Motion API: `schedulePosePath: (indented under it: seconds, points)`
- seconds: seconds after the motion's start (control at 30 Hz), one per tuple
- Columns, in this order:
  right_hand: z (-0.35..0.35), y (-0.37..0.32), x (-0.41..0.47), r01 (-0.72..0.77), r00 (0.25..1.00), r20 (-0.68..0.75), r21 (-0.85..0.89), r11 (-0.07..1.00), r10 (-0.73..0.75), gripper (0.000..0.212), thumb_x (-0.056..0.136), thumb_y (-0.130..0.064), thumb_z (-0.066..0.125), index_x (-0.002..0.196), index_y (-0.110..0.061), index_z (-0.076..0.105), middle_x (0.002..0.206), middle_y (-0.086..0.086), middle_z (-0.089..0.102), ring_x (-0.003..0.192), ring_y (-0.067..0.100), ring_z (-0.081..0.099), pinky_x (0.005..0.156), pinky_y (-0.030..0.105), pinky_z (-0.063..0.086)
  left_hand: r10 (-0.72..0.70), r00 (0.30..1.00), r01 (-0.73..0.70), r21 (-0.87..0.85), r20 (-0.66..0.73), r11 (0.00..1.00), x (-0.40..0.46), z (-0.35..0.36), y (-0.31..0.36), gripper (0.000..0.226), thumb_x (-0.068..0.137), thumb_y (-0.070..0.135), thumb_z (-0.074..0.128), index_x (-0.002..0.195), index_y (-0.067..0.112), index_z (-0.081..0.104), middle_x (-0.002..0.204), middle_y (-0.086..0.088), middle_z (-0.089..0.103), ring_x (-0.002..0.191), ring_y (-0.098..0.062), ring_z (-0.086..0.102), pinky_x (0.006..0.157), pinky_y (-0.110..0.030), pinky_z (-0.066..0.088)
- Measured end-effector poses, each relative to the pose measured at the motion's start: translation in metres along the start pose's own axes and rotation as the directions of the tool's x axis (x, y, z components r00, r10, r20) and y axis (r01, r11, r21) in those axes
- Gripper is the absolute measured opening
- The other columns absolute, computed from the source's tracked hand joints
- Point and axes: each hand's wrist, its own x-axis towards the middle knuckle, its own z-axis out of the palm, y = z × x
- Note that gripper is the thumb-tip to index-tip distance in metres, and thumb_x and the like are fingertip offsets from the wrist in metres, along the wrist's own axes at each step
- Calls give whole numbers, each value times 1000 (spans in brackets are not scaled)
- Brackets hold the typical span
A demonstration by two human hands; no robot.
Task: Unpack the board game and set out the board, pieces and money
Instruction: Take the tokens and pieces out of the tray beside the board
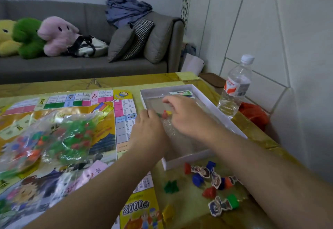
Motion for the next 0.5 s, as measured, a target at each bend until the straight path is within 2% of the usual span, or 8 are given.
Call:
schedulePosePath:
  seconds: [0.07, 0.13, 0.2, 0.27, 0.33, 0.5]
  points:
    - [17, 3, 41, 33, 991, 132, -103, 994, -19, 43, 101, -9, 49, 143, -15, 59, 148, 7, 58, 137, 27, 50, 111, 38, 42, -22, 1000, 22, -23, -8, 999, 2, 11, -4, 46, 87, 6, 61, 128, 7, 42, 133, -9, 37, 121, -30, 49, 93, -41, 47]
    - [36, 7, 64, 54, 972, 233, -225, 973, 1, 34, 104, -26, 39, 120, -19, 68, 133, 9, 65, 129, 31, 55, 104, 47, 46, -21, 998, 18, -68, -55, 998, 1, 18, -8, 39, 91, 6, 55, 127, 8, 42, 131, -7, 36, 116, -30, 53, 84, -41, 45]
    - [48, 10, 73, 25, 951, 301, -314, 949, 75, 41, 103, -39, 31, 108, -24, 69, 125, 7, 65, 122, 31, 58, 95, 47, 48, -25, 995, 15, -92, -101, 996, 1, 22, -11, 40, 92, 5, 50, 131, 9, 40, 129, -6, 36, 112, -29, 54, 80, -39, 43]
    - [55, 12, 71, 25, 955, 284, -369, 929, 87, 44, 106, -41, 28, 114, -25, 68, 128, 8, 62, 122, 30, 55, 85, 43, 40, -36, 991, 22, -107, -132, 994, 2, 23, -13, 44, 94, 3, 48, 136, 10, 39, 131, -6, 36, 113, -28, 54, 84, -40, 46]
    - [55, 10, 66, 45, 969, 244, -367, 929, 50, 43, 109, -40, 28, 117, -24, 66, 127, 8, 58, 121, 29, 54, 82, 42, 34, -28, 988, 11, -114, -152, 993, 2, 24, -15, 45, 95, 2, 47, 139, 10, 38, 132, -6, 37, 115, -27, 53, 90, -40, 49]
    - [50, 7, 66, 70, 960, 280, -304, 950, 18, 27, 110, -34, 34, 100, -24, 57, 110, 6, 52, 105, 29, 54, 77, 39, 40, -7, 987, -11, -108, -162, 994, 3, 26, -15, 48, 95, 3, 49, 141, 6, 37, 133, -9, 38, 118, -27, 49, 95, -40, 45]
